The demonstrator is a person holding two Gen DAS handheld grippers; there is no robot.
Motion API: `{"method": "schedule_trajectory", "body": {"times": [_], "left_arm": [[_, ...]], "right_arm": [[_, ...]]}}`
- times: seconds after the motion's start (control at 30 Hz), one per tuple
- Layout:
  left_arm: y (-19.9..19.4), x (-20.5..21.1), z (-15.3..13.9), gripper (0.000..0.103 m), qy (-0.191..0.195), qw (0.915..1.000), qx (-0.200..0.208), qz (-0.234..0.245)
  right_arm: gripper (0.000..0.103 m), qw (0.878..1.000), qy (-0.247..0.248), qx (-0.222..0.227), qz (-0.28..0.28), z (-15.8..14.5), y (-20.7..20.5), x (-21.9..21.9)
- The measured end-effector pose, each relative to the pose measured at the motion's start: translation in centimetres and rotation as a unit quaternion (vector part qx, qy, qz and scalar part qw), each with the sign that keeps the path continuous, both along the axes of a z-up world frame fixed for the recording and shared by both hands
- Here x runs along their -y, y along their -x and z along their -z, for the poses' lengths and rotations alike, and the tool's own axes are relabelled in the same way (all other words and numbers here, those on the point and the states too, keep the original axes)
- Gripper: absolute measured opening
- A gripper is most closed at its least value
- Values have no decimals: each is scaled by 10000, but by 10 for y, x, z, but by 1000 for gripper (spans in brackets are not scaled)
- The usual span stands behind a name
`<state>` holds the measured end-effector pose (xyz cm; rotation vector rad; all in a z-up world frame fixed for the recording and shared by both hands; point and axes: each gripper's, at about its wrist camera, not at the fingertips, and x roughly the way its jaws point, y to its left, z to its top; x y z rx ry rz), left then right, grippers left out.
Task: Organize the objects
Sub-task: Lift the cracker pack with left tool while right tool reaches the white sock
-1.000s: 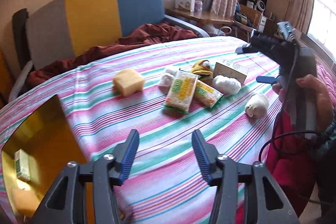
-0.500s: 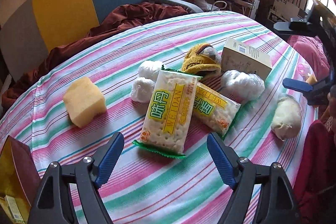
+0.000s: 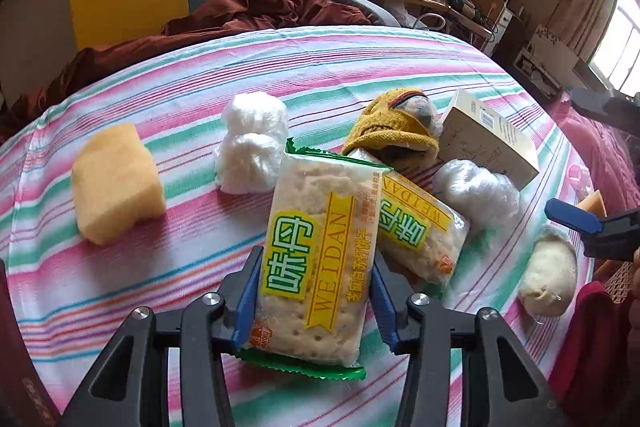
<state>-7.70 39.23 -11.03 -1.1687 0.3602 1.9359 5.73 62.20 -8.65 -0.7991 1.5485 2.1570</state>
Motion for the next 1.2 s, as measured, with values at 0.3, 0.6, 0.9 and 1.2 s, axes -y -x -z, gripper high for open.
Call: {"method": "schedule_trajectory", "body": {"times": [0.3, 0.6, 0.9, 1.2], "left_arm": [[-71, 63, -1, 49, -63, 9995, -312, 39], [-95, 85, 1, 49, -193, 9980, -583, 145], [-104, 97, 5, 49, -404, 9950, -875, 277], [-111, 104, 8, 49, -593, 9912, -1123, 374]], "right_arm": [[103, 9997, 140, -143, 160, 1, -7, -6], [103, 9969, 681, -279, 281, 15, -14, -11], [103, 9984, 425, -52, 381, 9, -15, -11], [103, 9874, -799, 1102, 811, -11, -21, -3]]}}
